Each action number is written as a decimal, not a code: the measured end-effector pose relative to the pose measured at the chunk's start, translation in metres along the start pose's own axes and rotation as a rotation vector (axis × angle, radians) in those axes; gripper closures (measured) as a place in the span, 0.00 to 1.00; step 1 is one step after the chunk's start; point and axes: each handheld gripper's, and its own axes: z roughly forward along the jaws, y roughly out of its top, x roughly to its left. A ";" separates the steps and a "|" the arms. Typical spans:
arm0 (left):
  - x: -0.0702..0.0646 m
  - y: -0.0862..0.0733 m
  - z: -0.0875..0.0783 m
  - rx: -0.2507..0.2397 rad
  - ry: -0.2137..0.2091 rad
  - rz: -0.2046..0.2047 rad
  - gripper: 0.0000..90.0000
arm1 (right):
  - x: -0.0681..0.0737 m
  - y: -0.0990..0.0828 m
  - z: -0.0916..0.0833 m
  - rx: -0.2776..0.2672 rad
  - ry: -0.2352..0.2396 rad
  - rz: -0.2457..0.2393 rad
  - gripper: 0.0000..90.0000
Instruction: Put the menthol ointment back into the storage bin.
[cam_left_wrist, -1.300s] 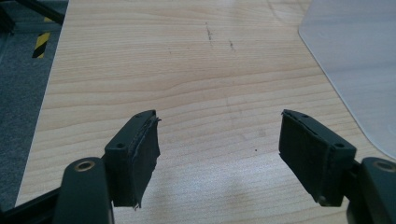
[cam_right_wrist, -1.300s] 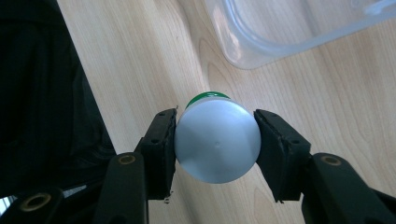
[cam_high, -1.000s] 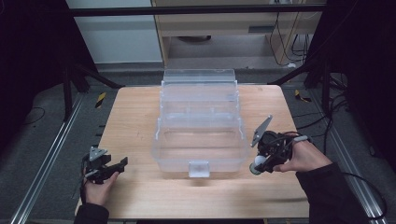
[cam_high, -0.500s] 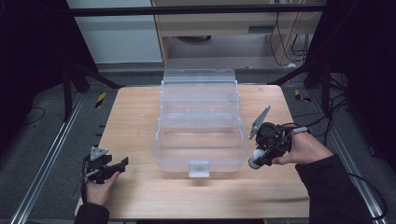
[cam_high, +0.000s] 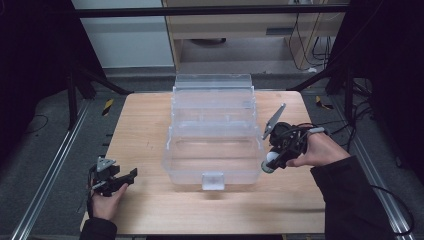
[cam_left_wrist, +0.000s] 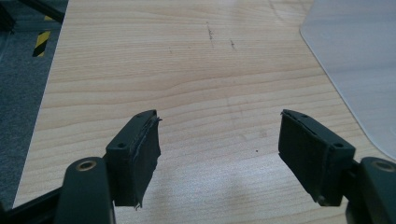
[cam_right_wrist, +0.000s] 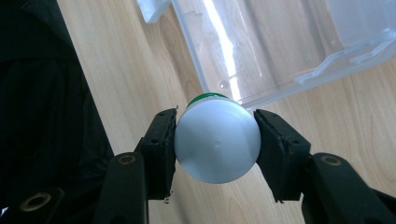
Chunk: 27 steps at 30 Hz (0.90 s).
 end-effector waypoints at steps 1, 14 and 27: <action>0.000 0.000 0.000 0.000 0.000 -0.001 0.32 | 0.000 0.001 -0.001 -0.004 0.001 0.001 0.56; 0.001 0.001 -0.001 -0.005 0.000 -0.002 0.32 | -0.009 0.019 0.005 -0.011 -0.001 -0.010 0.56; 0.000 0.001 -0.002 -0.007 -0.003 -0.001 0.32 | -0.018 0.029 0.021 -0.027 0.013 -0.014 0.56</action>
